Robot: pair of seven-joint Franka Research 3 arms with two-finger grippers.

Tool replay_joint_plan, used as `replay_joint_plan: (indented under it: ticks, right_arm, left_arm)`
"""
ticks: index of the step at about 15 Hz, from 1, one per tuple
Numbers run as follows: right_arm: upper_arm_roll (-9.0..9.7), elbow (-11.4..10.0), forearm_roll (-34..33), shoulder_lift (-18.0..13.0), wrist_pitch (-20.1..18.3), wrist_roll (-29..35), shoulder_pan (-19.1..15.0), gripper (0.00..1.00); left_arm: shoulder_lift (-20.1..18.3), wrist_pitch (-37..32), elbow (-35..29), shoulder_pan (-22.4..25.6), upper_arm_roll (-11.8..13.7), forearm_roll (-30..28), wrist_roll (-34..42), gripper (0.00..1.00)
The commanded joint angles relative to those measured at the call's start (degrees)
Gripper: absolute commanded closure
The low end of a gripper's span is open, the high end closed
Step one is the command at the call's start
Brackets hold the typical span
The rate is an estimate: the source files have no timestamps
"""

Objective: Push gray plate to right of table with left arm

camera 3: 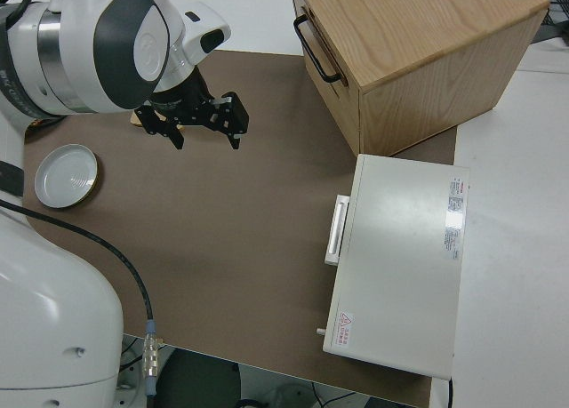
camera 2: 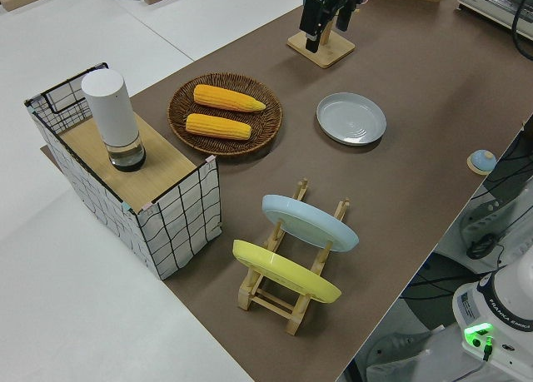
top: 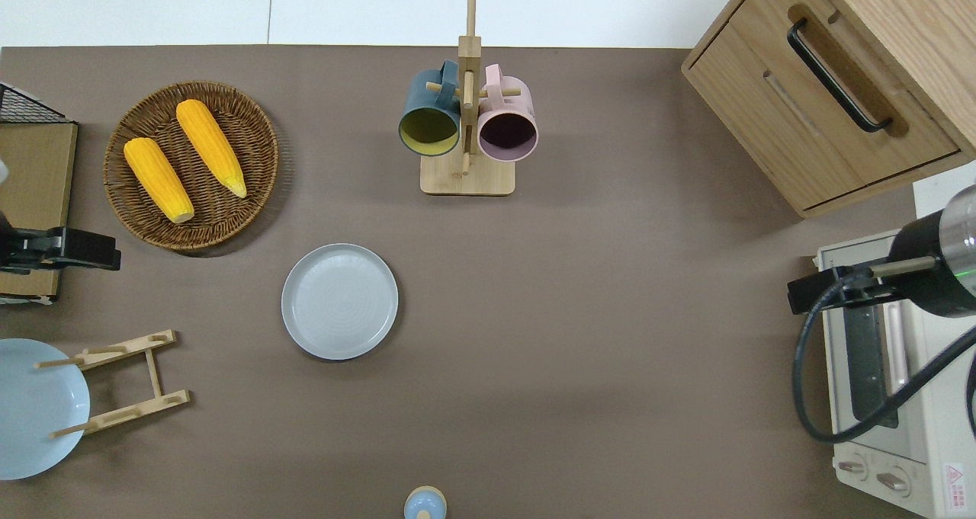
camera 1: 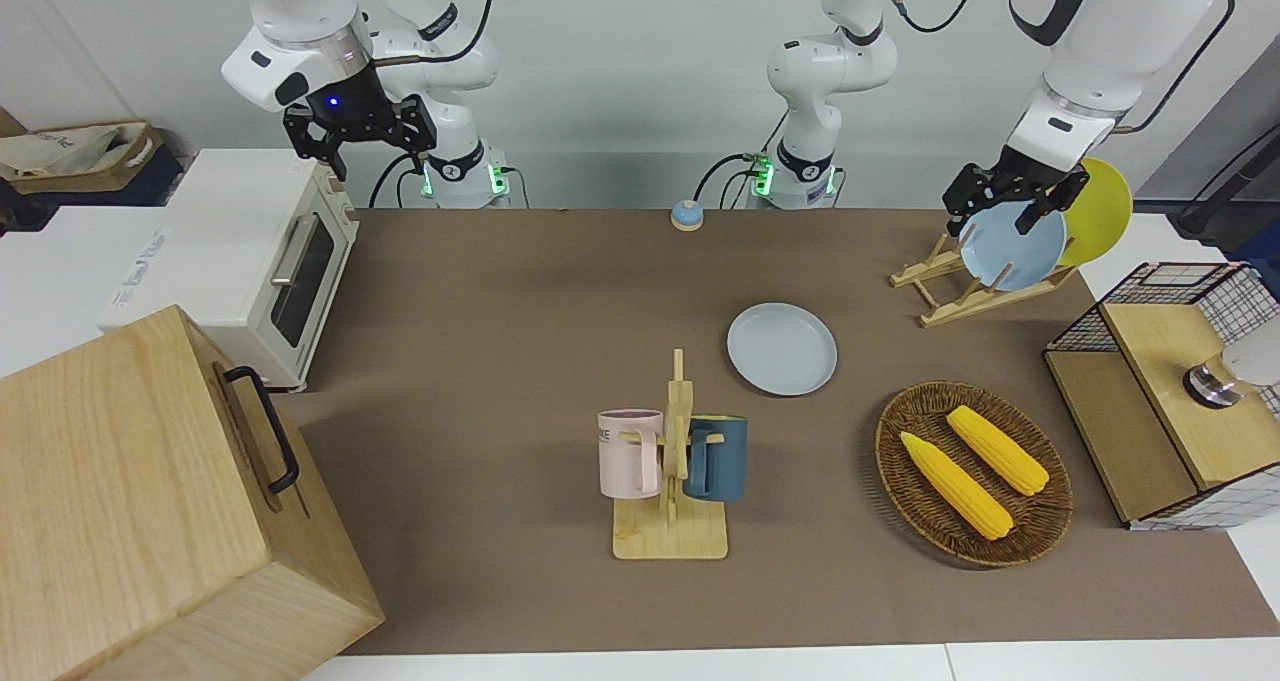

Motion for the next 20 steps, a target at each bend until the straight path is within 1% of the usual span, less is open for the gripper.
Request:
replay_joint_plan:
  ticks: [1,18,20]
  right_arm:
    - [0.92,0.5,0.2,-0.1,-0.9,0.7,-1.1,0.017]
    - [0.92,0.5,0.2,-0.1,-0.9,0.7,-1.1,0.017]
    - [0.92,0.5,0.2,-0.1,-0.9,0.7,-1.1,0.017]
  left_arm:
    - [0.3,0.2,0.9,-0.3,0.3,-0.8,0.4,0.0]
    - [0.1,-0.7,0.7,-0.7,0.2,-0.8,0.5,0.0]
    - [-0.3,-1.1,0.3,-0.8,-0.2,-0.8,-0.1,0.0]
